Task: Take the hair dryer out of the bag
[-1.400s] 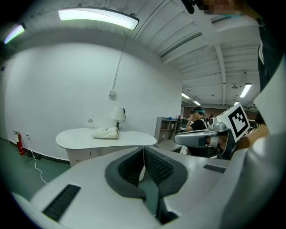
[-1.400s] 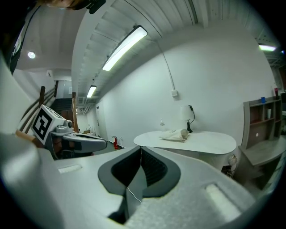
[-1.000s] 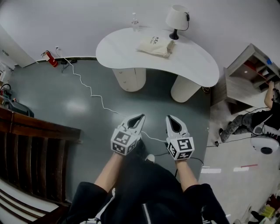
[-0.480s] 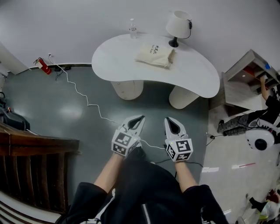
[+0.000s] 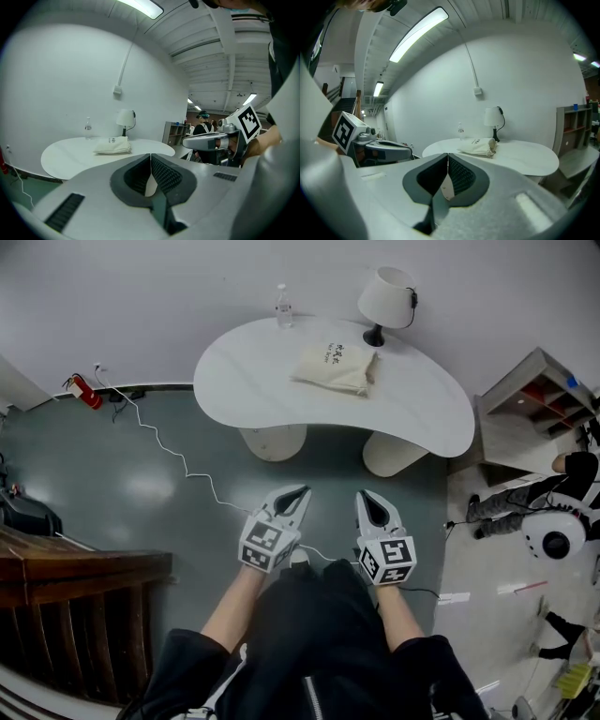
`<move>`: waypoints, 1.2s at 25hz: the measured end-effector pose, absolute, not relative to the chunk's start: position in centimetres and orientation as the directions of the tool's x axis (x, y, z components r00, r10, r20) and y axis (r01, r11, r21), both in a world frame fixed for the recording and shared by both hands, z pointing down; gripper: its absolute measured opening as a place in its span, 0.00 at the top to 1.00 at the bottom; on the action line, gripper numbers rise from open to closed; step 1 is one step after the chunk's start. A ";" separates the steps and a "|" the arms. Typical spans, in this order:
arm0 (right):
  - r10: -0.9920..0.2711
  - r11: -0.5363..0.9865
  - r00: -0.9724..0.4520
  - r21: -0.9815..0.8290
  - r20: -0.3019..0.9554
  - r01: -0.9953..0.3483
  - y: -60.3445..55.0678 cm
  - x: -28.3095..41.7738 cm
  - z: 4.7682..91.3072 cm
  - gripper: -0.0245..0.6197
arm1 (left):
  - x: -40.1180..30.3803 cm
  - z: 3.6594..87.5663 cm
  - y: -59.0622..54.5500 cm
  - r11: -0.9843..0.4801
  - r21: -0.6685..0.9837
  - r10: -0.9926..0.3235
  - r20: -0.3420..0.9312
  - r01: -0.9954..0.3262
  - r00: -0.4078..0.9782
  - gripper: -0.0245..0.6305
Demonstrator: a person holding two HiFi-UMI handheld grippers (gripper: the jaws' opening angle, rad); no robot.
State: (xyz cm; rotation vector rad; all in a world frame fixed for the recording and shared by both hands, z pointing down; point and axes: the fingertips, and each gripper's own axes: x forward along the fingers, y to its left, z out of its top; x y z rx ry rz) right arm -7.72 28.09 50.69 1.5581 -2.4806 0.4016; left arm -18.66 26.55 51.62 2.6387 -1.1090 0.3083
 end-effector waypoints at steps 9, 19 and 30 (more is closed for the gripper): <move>-0.862 0.392 -0.411 -0.123 0.298 -0.912 26.4 -8.0 50.7 0.95 | -19.1 52.4 24.8 -0.689 0.171 -0.647 0.292 -0.704 0.704 0.94; -0.860 0.404 -0.421 -0.119 0.288 -0.907 22.7 -7.3 50.9 0.95 | -18.0 52.6 21.2 -0.695 0.162 -0.643 0.296 -0.701 0.706 0.94; -0.842 0.434 -0.455 -0.138 0.288 -0.890 15.1 -5.1 51.6 0.95 | -15.6 53.2 14.2 -0.674 0.158 -0.657 0.320 -0.722 0.683 0.94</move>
